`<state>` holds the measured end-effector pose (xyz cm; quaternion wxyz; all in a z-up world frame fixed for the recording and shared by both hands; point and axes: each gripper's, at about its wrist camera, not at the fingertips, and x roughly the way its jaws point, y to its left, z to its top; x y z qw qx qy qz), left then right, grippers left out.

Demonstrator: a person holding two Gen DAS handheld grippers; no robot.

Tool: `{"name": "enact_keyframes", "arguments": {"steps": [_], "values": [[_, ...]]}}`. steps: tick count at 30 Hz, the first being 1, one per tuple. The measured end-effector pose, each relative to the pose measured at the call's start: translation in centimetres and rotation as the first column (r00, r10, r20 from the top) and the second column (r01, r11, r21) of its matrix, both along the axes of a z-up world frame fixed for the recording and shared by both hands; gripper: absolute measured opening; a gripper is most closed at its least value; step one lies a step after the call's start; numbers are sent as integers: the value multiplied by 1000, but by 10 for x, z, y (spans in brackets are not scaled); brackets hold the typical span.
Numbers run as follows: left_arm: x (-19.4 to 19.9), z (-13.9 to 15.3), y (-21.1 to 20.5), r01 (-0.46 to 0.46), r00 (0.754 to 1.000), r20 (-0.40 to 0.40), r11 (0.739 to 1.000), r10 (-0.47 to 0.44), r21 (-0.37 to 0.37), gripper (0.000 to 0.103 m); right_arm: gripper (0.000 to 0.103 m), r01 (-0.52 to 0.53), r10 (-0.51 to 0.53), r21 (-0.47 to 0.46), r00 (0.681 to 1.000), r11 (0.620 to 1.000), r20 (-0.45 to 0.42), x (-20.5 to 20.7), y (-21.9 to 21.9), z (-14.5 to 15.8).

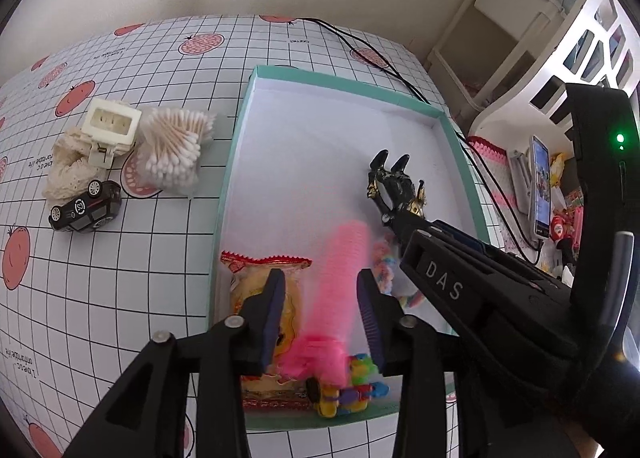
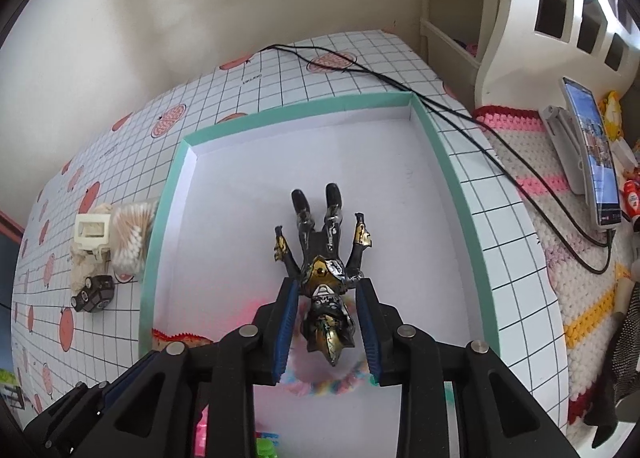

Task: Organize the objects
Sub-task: 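Carry the action figure into the tray with the right tool while the left tool carries the roller, then open both tools, releasing the pink roller and action figure in the tray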

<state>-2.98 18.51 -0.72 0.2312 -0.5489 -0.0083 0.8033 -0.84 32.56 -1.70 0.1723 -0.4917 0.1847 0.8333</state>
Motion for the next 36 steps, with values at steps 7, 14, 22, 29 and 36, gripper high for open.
{"name": "enact_keyframes", "arguments": {"steps": [7,14,22,29,36], "values": [[-1,3,-3,-17,1000,-9,1000,17,1,41,34,10,-10,9,1000,1000,-16,1,0,3],[-11,5,-18,-75,997,-7,997,75,14,42,34,17,-16,15,999,1000,-40,2,0,7],[-25,2,-48,-182,983,19,983,181,25,45,45,-8,9,30,1000,1000,-28,0,-4,3],[-36,-8,-67,-261,963,77,965,258,23,55,54,-33,34,42,999,999,-14,-2,-8,-1],[-38,-15,-73,-298,949,107,954,296,5,63,76,-51,52,53,999,997,-9,-4,-12,-4]]}}
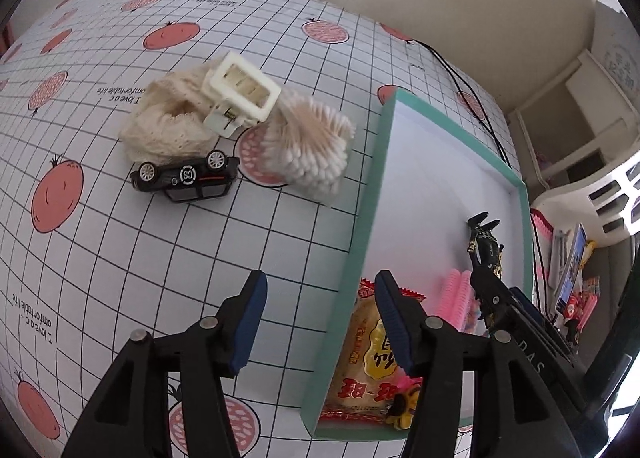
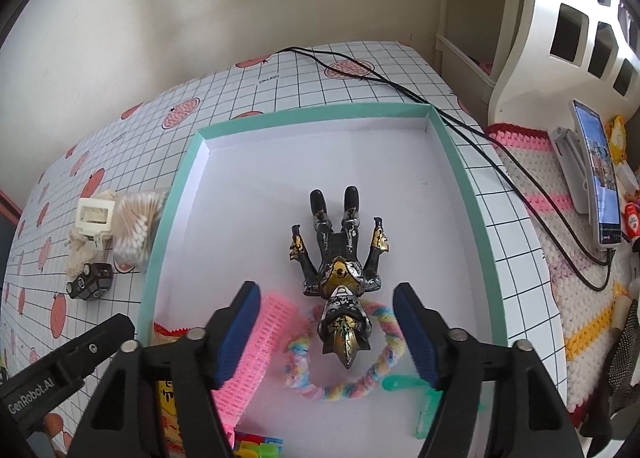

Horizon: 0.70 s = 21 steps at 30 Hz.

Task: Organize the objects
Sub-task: 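Open both tools, releasing the pink roller and action figure in the tray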

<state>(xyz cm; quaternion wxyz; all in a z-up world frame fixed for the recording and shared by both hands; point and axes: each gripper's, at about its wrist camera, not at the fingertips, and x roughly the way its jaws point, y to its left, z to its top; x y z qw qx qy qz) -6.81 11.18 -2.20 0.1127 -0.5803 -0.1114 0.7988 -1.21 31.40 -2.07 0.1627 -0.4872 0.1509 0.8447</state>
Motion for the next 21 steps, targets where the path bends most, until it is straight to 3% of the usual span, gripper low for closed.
{"name": "enact_keyframes", "arguments": {"steps": [2,11,21], "values": [[-1,-1,-1,-10,1000,8,1000,10,4,71,78,-5,5,1,1000,1000,4,0,-1,-2],[-1,-10,-7,-48,998,37,999,48,10,81,100,-22,23,23,1000,999,-7,0,-5,-2],[3,-17,-8,-96,994,49,995,96,0,82,103,-21,21,32,1000,999,-5,1,-3,-4]]}}
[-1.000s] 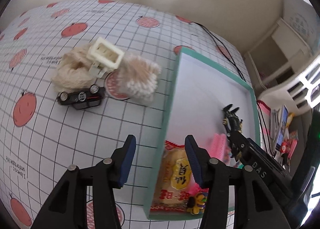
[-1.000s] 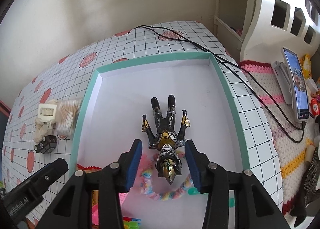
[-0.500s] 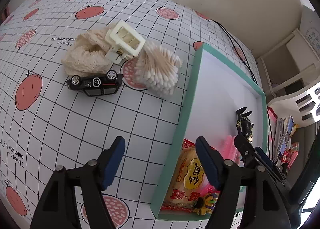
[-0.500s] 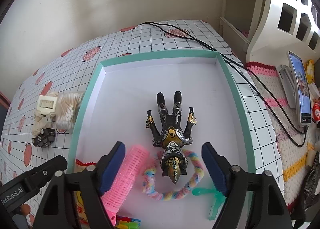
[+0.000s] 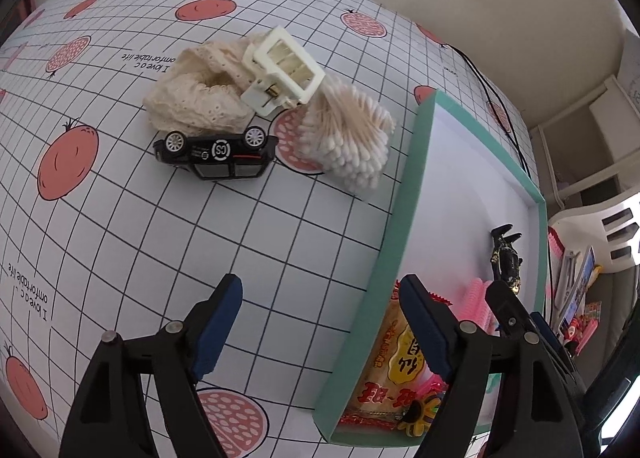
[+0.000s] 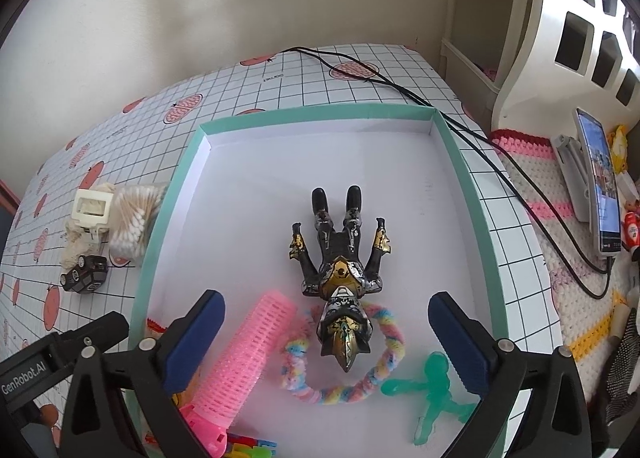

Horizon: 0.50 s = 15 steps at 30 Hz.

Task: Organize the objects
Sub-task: 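Open both tools, releasing the pink roller and action figure in the tray, then move both tools toward the cream lace cloth and white plastic box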

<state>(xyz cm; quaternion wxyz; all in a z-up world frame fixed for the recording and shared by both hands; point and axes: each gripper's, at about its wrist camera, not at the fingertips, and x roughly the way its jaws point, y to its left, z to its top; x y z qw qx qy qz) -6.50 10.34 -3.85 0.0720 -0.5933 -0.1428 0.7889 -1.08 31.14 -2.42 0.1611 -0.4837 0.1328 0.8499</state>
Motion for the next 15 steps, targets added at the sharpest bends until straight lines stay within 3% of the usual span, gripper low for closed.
{"name": "enact_keyframes", "arguments": {"steps": [1,3,4,15], "values": [[1,-1,1,-3,1000,1,1000,3,-1,82,103,0,0,1,1000,1000,0,0,0,0],[2,-2,2,-7,1000,3,1000,7,-3,96,103,0,0,1,1000,1000,1,0,0,0],[2,-2,2,-10,1000,1,1000,10,-4,98,103,0,0,1,1000,1000,1,0,0,-1],[-3,-1,8,-1,1000,-9,1000,1,-17,99,103,2,-2,6,1000,1000,1,1,0,-2]]}}
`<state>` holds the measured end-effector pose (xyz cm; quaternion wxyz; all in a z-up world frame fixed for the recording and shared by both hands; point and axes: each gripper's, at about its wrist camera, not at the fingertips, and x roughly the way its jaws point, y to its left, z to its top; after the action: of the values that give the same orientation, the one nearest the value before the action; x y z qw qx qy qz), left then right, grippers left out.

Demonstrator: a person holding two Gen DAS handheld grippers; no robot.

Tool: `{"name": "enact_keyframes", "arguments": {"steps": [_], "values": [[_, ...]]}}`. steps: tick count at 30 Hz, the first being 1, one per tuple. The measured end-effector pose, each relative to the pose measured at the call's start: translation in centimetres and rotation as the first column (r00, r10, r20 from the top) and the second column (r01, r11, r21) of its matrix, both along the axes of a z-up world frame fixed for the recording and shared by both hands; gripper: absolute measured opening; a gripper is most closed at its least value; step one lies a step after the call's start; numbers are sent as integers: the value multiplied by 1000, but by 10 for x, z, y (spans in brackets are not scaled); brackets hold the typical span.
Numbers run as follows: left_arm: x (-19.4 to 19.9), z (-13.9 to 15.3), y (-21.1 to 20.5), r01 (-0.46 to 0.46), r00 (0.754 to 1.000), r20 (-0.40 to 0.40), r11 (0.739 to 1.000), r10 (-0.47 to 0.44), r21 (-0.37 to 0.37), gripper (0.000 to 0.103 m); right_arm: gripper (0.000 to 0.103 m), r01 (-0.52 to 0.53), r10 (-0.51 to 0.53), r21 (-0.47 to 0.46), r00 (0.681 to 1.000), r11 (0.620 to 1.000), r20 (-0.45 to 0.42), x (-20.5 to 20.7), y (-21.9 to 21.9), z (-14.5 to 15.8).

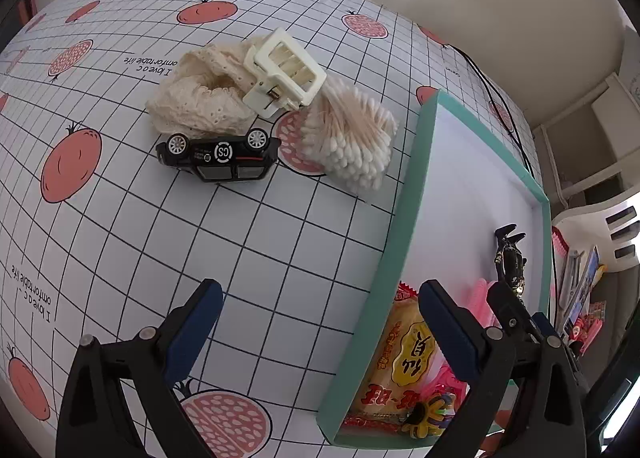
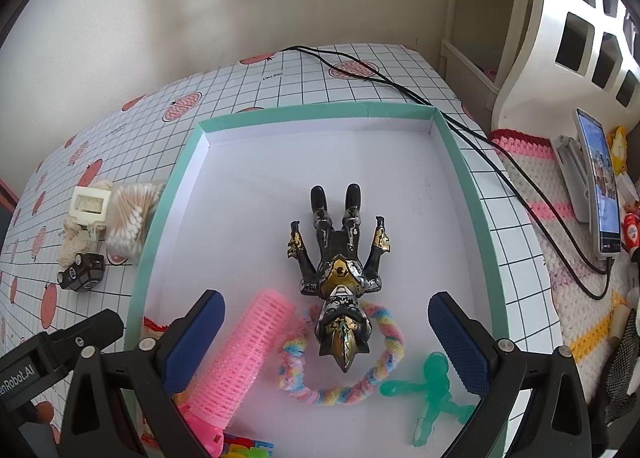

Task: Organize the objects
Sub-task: 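Move both tools toward the cream lace cloth and white plastic box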

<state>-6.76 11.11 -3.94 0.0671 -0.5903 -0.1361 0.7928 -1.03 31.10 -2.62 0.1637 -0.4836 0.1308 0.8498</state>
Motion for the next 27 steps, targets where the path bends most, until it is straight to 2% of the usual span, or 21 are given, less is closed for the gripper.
{"name": "enact_keyframes", "arguments": {"steps": [10,18,23,27], "values": [[-1,0,-7,-15,1000,6,1000,15,16,99,103,3,-2,9,1000,1000,-15,-2,-4,5],[-4,6,-14,-40,999,-10,999,40,29,99,103,-30,33,34,995,999,-92,-2,-15,23],[-5,20,-23,-62,995,-78,997,65,35,99,103,-56,62,47,991,997,-123,-5,-25,30],[-7,24,-28,-88,991,-98,996,90,22,99,103,-78,87,70,987,994,-134,-6,-34,33]]}}
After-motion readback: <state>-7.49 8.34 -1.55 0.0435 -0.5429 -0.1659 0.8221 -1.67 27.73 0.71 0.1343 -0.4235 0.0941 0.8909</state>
